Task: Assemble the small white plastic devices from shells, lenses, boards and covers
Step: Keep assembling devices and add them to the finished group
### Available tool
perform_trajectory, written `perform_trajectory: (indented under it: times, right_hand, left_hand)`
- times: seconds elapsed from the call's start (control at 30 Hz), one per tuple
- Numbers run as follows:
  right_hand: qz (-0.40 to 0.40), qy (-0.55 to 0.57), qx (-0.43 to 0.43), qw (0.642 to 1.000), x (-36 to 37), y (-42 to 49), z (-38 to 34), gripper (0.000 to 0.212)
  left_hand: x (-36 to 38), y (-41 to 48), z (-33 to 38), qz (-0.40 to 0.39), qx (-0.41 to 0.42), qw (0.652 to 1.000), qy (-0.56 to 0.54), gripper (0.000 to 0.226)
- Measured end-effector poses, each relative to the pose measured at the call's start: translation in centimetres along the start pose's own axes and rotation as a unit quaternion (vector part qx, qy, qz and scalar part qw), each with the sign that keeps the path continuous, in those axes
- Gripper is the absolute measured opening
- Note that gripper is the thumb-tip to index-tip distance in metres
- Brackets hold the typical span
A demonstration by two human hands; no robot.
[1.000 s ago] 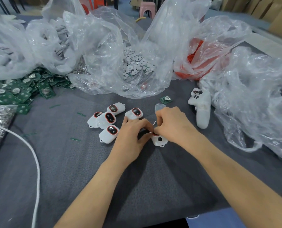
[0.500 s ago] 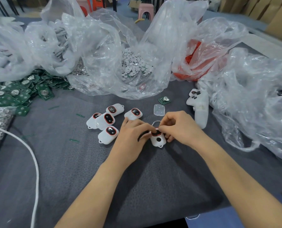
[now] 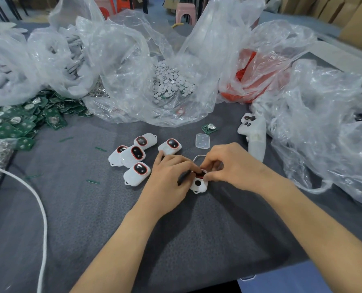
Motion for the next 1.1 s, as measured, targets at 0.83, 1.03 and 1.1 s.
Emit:
perform_trajectory:
  times: [0.83,1.03,1.1]
  right_hand:
    - [0.149,0.167,0.158,0.962,-0.1,-2.1,3.3,0.014]
    - [0.147,0.205,0.118,0.96,-0.3,-1.7,2.2,0.007]
    - [0.128,0.219,0.095,0.962,-0.4,-1.6,1.6,0.004]
  left_hand:
    - [0.0,0.1,0.2,-0.011,0.002,1.0,0.008,0.021]
    - [-1.3,0.0,0.5,0.056,0.034,0.997,-0.03,0.022]
    - [-1.6,-0.1,0.5,0.069,0.038,0.996,-0.041,0.021]
Point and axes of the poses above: each hand's wrist, its own y-axis towards the middle knuckle, its own x-axis out of the palm, z = x × y, the point moved 10 cm from there along y, towards the middle knuckle, and after that the axes turned 11 degrees about -x, right-handed, at the moved point
